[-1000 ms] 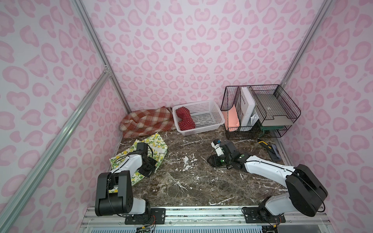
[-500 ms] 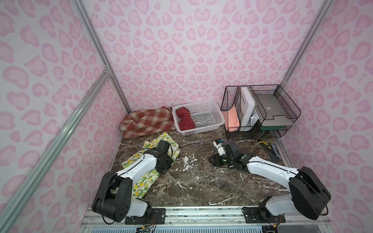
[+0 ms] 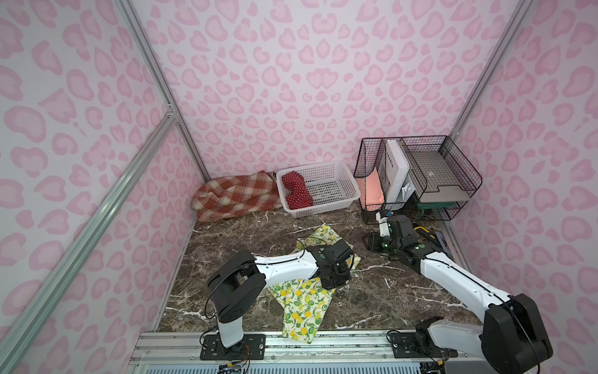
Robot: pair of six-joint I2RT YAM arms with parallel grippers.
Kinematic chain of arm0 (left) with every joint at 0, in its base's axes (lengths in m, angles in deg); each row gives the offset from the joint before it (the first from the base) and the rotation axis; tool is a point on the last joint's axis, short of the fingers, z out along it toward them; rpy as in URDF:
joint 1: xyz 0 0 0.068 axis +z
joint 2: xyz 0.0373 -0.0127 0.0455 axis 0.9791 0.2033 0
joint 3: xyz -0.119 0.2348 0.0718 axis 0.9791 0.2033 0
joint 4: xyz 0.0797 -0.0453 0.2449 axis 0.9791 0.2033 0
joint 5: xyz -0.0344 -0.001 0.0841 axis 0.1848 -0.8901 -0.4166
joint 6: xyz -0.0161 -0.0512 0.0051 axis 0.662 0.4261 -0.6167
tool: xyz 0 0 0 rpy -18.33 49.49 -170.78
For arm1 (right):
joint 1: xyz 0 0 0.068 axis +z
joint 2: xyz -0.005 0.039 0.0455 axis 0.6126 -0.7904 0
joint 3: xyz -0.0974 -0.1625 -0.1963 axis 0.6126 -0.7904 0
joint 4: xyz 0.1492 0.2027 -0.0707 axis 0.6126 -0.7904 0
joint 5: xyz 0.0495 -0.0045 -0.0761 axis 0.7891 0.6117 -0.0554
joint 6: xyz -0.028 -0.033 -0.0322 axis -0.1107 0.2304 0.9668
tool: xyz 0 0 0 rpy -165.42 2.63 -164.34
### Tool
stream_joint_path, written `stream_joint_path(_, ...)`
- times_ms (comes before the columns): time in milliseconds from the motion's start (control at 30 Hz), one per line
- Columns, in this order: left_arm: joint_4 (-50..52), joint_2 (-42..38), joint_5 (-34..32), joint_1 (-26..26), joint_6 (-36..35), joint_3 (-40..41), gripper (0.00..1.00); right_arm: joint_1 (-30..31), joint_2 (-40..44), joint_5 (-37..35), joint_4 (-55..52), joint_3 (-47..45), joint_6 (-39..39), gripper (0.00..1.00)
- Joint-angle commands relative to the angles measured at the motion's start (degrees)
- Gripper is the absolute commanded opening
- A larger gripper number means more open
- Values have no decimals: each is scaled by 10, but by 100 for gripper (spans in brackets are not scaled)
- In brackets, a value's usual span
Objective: Roll up the skirts
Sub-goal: Move the skirt to the center of the board.
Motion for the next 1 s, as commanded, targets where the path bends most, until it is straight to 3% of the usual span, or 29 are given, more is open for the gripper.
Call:
stream_joint_path(0,-19,10,75,-7,-60,-22,6,-6,-1,-2,-9,-2,-10,59)
stream_joint_path(100,31,-19,54,-9,-85,-15,53,-7,-20,5,-2,5,-13,59)
stream_joint_path(200,77,-72,14,-10,-101,7,66,-4,-40,13,13,14,-19,60)
stream_joint_path(267,104,-110,-13,-10,-109,22,87,6,-56,16,20,25,-20,60)
stream_joint_path(433,212,-224,-153,17,-97,59,85,96,-120,-14,26,77,-20,59)
stream_joint_path(600,225,-370,-169,190,-59,209,69,202,-227,-24,29,163,-33,59)
stream_joint_path(667,234,-405,-190,236,-53,248,63,233,-272,-27,19,211,-35,60)
stream_joint_path(800,197,-432,-208,289,-55,301,65,266,-358,-44,-3,297,-48,61)
stream_joint_path(967,128,-387,-215,299,-83,314,70,275,-407,-102,-31,343,-66,61)
